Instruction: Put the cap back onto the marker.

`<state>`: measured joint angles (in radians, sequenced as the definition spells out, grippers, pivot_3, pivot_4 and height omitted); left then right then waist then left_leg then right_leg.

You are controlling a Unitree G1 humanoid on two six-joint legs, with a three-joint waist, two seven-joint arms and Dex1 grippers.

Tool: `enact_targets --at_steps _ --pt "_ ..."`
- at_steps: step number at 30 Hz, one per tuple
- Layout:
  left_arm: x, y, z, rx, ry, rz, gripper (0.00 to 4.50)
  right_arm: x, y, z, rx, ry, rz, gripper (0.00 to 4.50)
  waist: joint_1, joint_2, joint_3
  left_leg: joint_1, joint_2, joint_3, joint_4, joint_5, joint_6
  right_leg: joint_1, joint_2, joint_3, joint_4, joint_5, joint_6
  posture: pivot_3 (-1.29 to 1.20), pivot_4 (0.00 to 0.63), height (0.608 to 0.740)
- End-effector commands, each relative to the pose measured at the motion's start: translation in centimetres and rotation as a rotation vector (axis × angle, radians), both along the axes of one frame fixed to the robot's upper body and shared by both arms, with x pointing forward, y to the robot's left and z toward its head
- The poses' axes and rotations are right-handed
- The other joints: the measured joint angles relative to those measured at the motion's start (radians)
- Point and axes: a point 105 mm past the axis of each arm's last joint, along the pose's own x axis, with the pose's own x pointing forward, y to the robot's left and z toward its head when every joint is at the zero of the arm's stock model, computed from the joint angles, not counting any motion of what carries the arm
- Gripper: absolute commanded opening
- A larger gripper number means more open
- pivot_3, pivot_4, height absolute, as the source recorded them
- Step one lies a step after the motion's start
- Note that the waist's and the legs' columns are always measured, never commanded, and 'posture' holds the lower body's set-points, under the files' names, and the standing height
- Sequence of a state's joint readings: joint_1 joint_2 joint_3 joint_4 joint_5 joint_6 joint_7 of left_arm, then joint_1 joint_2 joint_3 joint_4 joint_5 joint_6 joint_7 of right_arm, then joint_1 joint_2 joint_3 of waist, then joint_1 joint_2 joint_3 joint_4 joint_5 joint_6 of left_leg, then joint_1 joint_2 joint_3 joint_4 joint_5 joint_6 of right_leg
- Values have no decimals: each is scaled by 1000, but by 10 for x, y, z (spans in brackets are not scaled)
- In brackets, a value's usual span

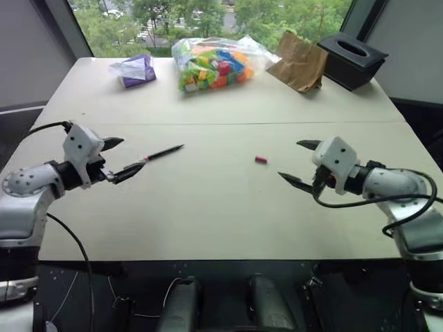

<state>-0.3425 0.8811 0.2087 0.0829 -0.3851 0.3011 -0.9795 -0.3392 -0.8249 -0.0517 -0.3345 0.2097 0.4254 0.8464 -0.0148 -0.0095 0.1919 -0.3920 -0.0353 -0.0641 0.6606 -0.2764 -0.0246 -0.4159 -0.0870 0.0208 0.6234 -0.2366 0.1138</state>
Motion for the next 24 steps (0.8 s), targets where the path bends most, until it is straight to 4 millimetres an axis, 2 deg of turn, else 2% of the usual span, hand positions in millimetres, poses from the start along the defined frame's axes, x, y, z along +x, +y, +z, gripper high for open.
enact_targets --at_steps 1,9,24 --pt "0 0 5 35 7 -44 4500 -2 8 19 0 -35 55 4466 0 0 0 0 0 0 0 0 0 0 0 0 0 0 0 0 150 740" --pt "5 -2 7 42 2 -68 4500 3 15 29 8 -58 76 4466 2 -1 1 -3 0 1 -3 0 0 -4 -1 0 -3 2 3 0 150 740" --pt "11 -4 0 74 9 -82 4500 4 17 28 16 -62 71 4466 1 -2 1 -4 -1 3 -9 0 0 -8 -2 2 -3 2 3 0 150 740"
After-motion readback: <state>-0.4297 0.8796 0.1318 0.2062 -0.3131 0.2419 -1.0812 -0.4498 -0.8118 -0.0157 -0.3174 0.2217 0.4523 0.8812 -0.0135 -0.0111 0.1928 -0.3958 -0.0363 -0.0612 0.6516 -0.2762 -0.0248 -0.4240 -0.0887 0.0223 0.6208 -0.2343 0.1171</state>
